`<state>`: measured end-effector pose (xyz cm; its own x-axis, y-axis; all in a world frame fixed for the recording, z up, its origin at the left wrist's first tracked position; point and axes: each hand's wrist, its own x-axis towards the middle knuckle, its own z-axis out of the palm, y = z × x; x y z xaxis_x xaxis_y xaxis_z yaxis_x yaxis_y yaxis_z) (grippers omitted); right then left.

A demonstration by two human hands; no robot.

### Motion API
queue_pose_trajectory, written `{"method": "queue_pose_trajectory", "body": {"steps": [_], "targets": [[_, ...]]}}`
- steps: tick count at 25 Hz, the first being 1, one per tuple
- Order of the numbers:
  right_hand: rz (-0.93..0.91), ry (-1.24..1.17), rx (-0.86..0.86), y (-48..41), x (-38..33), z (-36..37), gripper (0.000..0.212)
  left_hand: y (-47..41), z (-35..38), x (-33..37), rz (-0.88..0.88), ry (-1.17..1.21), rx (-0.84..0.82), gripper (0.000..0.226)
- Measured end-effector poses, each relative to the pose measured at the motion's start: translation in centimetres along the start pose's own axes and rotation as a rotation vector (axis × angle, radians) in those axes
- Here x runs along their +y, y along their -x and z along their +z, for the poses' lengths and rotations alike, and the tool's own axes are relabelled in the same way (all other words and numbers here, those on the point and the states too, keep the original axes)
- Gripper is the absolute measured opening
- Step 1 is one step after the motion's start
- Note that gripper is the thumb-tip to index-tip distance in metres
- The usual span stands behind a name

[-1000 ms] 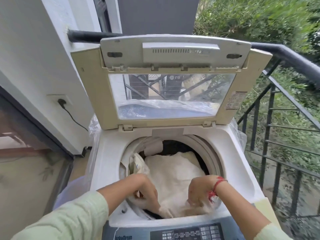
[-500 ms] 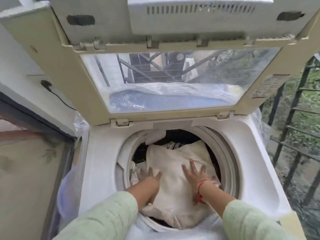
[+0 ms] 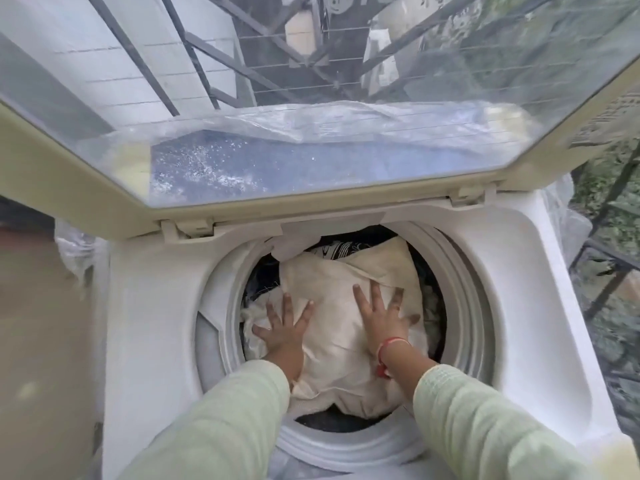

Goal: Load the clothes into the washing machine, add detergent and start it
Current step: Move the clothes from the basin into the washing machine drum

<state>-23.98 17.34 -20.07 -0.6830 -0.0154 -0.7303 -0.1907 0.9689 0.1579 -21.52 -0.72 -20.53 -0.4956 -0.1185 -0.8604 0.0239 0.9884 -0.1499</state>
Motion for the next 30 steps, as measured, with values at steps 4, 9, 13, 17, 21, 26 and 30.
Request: {"method": "queue_pose_trajectory", "body": {"steps": [4, 9, 13, 17, 21, 26, 30], "targets": [[-0.098, -0.162, -0.195, 1.6, 2.1, -4.3, 0.117, 2.0, -2.7, -1.8, 0.104, -0.023, -0.083, 0.138], [-0.124, -0.583, -0.02, 8.2, 3.2, -11.1, 0.062, 10.3, -7.5, -6.4, 0.361, 0.18, 0.147, 0.058], [-0.338, -0.822, 0.249, 14.9, -2.1, -13.7, 0.043, 20.4, -5.4, -12.8, 0.446, 0.754, 0.879, 0.023], [-0.531, -1.02, 0.363, 20.9, -9.9, -14.9, 0.021, 24.1, 3.2, -20.6, 0.302, 1.273, 1.238, 0.014], [-0.649, -1.084, 0.33, 25.8, -20.1, -15.5, 0.015, 21.3, 12.2, -28.7, 0.129, 1.35, 1.199, 0.019], [-0.637, -1.094, 0.12, 25.2, -37.1, -13.1, 0.016, 11.7, 20.7, -40.3, -0.106, 1.334, 0.723, 0.042], [-0.374, -0.966, -0.062, 15.8, -48.5, -6.2, 0.022, 3.5, 26.6, -46.8, -0.074, 1.084, 0.262, 0.046]]}}
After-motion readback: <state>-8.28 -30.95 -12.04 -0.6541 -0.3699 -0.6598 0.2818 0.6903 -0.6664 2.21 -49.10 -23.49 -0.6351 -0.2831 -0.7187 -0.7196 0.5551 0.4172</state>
